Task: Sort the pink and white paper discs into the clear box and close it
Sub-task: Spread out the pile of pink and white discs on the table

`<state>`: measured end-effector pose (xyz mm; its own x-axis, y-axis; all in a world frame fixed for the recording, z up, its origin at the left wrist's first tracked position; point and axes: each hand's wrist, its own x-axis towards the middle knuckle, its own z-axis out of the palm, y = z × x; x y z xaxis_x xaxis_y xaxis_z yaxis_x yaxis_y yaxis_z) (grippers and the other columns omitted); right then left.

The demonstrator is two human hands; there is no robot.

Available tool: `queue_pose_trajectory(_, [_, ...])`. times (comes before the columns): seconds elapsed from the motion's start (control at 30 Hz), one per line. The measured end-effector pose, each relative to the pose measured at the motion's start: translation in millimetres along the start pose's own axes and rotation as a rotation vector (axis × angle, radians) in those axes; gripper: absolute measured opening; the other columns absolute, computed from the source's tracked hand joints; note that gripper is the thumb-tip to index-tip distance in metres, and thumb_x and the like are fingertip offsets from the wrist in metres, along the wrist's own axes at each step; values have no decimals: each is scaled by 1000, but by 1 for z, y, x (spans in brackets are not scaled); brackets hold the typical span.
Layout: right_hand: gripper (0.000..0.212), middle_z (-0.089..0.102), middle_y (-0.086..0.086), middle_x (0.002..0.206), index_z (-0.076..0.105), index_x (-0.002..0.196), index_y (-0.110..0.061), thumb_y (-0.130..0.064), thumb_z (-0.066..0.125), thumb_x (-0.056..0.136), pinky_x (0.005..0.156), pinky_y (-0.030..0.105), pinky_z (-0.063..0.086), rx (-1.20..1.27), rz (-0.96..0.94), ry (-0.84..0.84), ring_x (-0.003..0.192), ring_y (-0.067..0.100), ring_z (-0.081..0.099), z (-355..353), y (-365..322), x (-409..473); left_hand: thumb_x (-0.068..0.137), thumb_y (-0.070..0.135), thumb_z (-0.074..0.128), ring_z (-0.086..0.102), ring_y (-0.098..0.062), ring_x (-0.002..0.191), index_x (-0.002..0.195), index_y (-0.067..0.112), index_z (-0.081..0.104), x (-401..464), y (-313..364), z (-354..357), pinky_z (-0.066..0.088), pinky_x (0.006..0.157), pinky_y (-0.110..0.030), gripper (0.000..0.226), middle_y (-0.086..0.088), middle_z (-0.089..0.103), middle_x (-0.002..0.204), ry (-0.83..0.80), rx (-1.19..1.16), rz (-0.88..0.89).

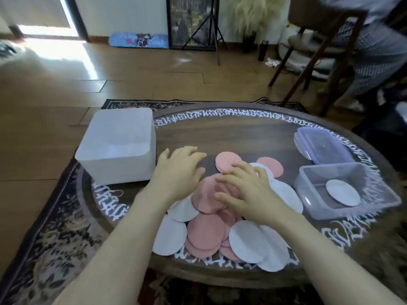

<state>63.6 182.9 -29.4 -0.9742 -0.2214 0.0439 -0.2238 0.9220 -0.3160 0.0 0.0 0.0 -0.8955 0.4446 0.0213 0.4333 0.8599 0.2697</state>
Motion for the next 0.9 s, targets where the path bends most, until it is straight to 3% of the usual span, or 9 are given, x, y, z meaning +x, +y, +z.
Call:
queue_pose_trajectory(0.1, [72,47,-14,133,50,129,-34,-77,29,75,100,37,13,-132,24,-28,133,12,23,2,-9,-3,96,35,41,27,-15,138,141,29,38,-11,1,2,16,115,-45,45,4,31,150,2,25,6])
queue_pose_trajectory(0.2, [67,47,-12,132,49,129,-30,-74,43,79,100,38,16,-161,37,-13,131,14,27,12,-15,-11,94,39,43,31,-17,136,139,30,41,-25,-2,10,20,112,-44,46,2,35,148,-129,68,-10])
queue_pose_trajectory(0.33, [78,48,-14,125,50,122,-31,-82,33,65,90,33,15,-82,54,48,125,12,31,15,-15,-10,90,49,48,31,-17,136,135,32,45,-36,-8,18,19,110,-44,49,3,37,145,-197,69,-9])
queue_pose_trajectory(0.47, [58,42,-18,110,51,119,-32,-69,58,75,86,30,16,-14,65,50,119,10,31,15,-12,-8,87,56,50,29,-14,137,137,30,44,-38,-10,24,15,114,-45,57,4,38,145,-154,82,5])
queue_pose_trajectory(0.6, [69,37,-23,105,49,119,-37,-80,49,65,83,28,13,56,74,54,117,5,29,16,-10,-9,81,51,63,42,-12,125,127,29,53,-41,-7,29,26,109,-37,52,9,51,129,11,1,27])
queue_pose_trajectory(0.7, [58,36,-21,103,49,119,-37,-72,56,73,84,29,14,40,79,37,117,8,29,13,-13,-7,76,35,72,54,-13,97,93,26,61,-41,-2,30,40,86,-33,22,11,61,95,227,-224,-10])
queue_pose_trajectory(0.77, [52,39,-19,106,51,117,-35,-66,59,77,87,31,16,23,79,33,120,10,28,10,-13,-9,74,27,73,57,-12,78,74,23,58,-41,2,25,46,71,-31,16,11,61,76,240,-535,-183])
queue_pose_trajectory(0.9, [57,45,-14,128,48,130,-33,-60,59,81,95,33,15,-8,112,3,130,11,24,2,-10,-16,83,15,66,55,-17,52,72,14,53,-47,-2,14,43,41,-20,18,-5,61,73,137,-1067,-503])
